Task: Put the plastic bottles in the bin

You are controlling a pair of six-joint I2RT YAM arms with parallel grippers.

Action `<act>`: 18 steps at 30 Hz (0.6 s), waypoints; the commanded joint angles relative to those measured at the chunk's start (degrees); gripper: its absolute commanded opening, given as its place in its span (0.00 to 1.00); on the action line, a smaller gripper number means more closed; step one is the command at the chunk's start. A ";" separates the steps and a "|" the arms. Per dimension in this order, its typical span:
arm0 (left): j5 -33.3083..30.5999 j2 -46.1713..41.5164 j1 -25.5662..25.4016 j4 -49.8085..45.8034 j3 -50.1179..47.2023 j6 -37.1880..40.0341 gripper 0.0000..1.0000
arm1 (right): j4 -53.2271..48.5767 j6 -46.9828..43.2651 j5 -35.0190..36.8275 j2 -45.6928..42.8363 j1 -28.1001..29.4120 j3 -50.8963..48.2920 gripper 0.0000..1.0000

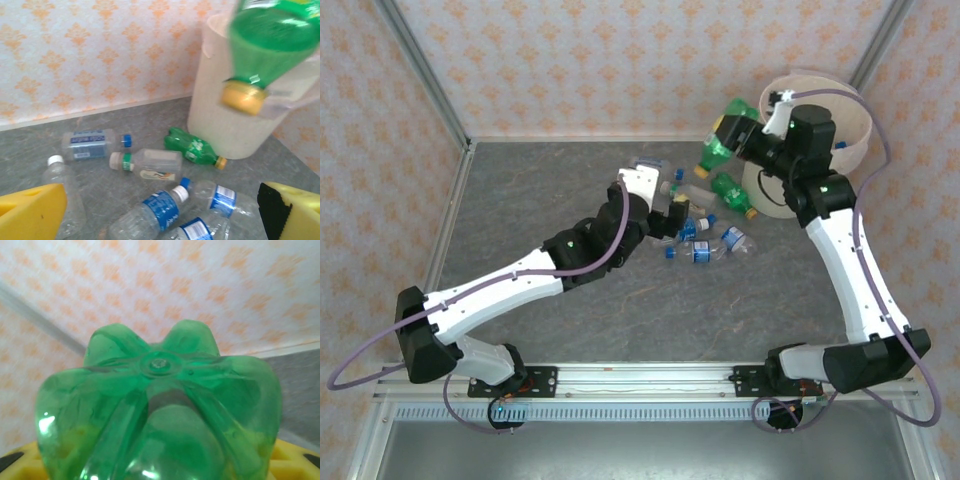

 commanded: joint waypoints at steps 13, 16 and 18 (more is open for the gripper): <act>10.12 -3.70 9.63 -5.04 -0.59 -1.58 0.99 | 2.67 10.43 26.04 11.69 -11.64 15.53 0.46; 11.42 -6.04 9.72 -3.15 -4.10 -2.73 0.99 | 2.23 10.62 33.18 14.67 -11.97 19.37 0.46; 12.54 -7.25 9.65 -2.10 -5.74 -2.65 0.99 | 2.15 10.13 37.44 16.65 -12.30 21.50 0.46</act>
